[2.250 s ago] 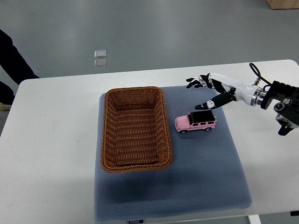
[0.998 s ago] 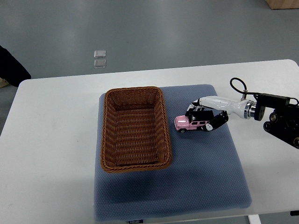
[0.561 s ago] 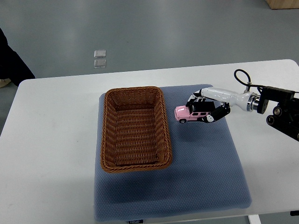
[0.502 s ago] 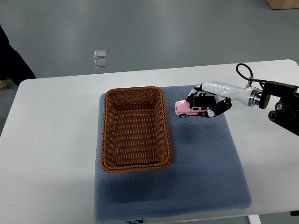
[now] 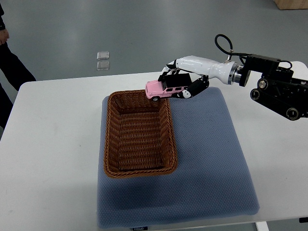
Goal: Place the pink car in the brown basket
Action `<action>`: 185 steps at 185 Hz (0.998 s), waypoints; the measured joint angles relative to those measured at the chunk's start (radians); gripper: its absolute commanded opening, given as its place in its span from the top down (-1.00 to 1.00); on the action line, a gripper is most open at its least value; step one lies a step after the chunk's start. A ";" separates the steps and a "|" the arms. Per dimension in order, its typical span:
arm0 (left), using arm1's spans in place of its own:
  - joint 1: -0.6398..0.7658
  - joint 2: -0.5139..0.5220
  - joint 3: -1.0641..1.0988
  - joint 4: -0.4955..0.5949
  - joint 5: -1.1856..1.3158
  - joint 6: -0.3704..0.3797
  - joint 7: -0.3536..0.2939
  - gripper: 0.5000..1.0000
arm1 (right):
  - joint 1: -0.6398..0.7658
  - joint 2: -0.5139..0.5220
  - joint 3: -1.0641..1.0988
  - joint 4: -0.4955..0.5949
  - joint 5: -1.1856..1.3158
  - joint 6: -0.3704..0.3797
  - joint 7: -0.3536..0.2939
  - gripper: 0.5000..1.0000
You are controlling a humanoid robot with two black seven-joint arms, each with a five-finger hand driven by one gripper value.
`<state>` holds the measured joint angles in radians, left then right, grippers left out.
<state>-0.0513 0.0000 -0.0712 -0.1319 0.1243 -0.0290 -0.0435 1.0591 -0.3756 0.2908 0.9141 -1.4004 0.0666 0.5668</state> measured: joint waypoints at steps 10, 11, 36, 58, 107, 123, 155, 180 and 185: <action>0.000 0.000 0.000 0.000 0.000 0.000 0.000 -1.00 | 0.007 0.036 -0.006 0.000 -0.002 0.001 -0.006 1.00; 0.000 0.000 0.000 0.000 0.000 0.000 0.000 -1.00 | 0.007 0.039 -0.006 0.000 -0.002 0.002 -0.007 1.00; 0.000 0.000 0.000 0.000 0.000 0.000 0.000 -1.00 | 0.015 0.130 -0.044 -0.017 -0.005 0.001 -0.015 1.00; 0.000 0.000 0.001 0.000 0.000 0.000 0.000 -1.00 | 0.017 0.202 -0.094 -0.053 -0.011 -0.008 -0.016 1.00; -0.001 0.000 0.001 0.000 0.000 0.000 0.000 -1.00 | 0.004 0.240 -0.149 -0.111 -0.016 -0.045 -0.016 0.58; -0.001 0.000 0.001 -0.001 0.000 0.000 0.000 -1.00 | 0.003 0.240 -0.151 -0.117 -0.016 -0.060 -0.016 -0.24; -0.001 0.000 0.003 -0.002 0.000 0.000 0.000 -1.00 | -0.004 0.238 -0.150 -0.117 -0.013 -0.065 -0.014 -0.66; -0.004 0.000 0.004 -0.002 0.000 0.000 0.000 -1.00 | -0.011 0.233 -0.145 -0.116 -0.006 -0.070 -0.013 -0.66; -0.005 0.000 0.004 -0.001 0.000 0.000 0.000 -1.00 | -0.012 0.232 -0.142 -0.115 -0.004 -0.072 -0.013 -0.66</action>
<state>-0.0567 0.0000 -0.0667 -0.1332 0.1243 -0.0293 -0.0434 1.0469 -0.1432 0.1490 0.7988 -1.4048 -0.0055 0.5537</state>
